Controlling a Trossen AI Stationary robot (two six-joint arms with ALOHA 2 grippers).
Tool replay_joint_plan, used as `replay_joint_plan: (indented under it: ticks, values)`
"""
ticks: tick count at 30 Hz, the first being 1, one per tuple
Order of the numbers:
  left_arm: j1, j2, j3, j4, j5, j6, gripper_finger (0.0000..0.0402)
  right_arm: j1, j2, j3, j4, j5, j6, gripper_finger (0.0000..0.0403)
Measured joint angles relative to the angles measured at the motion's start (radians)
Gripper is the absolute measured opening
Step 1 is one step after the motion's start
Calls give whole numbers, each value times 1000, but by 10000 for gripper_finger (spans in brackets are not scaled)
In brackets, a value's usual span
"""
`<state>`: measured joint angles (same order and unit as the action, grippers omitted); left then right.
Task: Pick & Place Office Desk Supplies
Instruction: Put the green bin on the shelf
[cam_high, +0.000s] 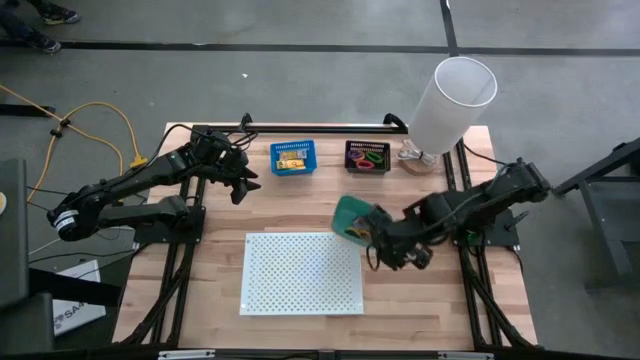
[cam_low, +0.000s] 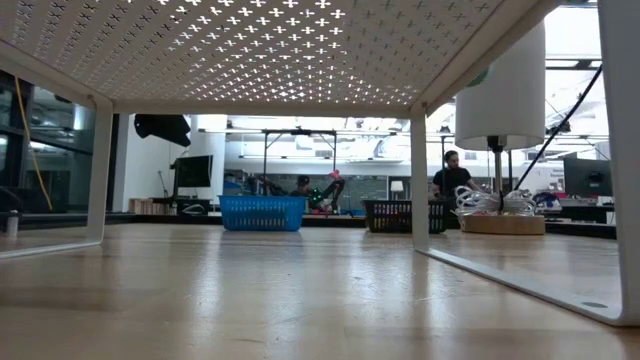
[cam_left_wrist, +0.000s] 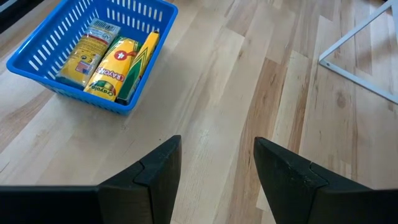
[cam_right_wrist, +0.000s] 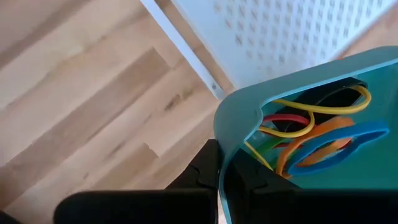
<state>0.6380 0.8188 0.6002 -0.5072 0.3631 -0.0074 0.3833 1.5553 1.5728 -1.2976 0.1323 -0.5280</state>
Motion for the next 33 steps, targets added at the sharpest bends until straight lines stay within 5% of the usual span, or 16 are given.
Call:
replay_joint_plan:
  ticks: [16,33]
  values:
    - [0,0,0,0,0,0,195,216,23,43,98,52,78,3]
    - [0,0,0,0,22,-21,195,226,23,43,124,27,125,3]
